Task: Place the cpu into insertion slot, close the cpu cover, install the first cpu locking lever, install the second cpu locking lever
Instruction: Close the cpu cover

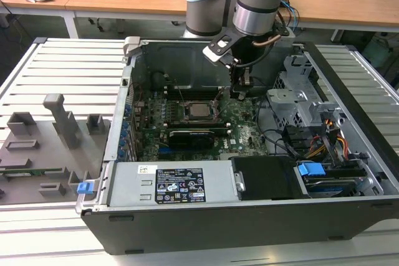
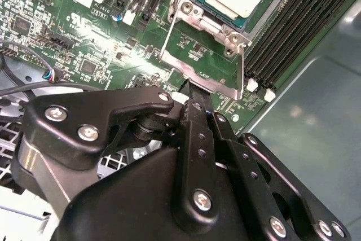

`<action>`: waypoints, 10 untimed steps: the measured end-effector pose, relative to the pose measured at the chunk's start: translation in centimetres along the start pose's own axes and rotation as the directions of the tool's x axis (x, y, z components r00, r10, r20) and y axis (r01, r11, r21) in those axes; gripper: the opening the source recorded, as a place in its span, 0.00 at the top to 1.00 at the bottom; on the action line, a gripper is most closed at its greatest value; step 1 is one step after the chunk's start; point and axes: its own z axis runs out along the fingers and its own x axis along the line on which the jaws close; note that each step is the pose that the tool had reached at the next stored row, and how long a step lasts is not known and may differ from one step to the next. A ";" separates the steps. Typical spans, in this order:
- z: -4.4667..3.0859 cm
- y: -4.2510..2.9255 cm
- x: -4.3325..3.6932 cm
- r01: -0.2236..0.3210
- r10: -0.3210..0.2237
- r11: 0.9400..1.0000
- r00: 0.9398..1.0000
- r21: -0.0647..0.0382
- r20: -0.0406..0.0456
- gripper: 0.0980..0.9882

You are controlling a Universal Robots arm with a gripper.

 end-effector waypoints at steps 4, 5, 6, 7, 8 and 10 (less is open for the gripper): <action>0.00 -0.18 0.00 0.000 0.000 1.000 1.000 0.000 0.000 0.99; 0.01 -0.21 0.00 0.000 0.000 1.000 1.000 0.000 0.000 0.99; 0.00 -0.25 0.00 0.000 0.000 1.000 1.000 0.000 0.000 0.99; 0.01 -0.30 0.00 0.000 0.000 1.000 1.000 0.000 0.000 0.99; 0.00 -0.34 0.00 0.000 0.000 1.000 1.000 0.000 0.000 0.99; 0.01 -0.42 0.00 0.000 0.000 1.000 1.000 0.000 0.000 0.99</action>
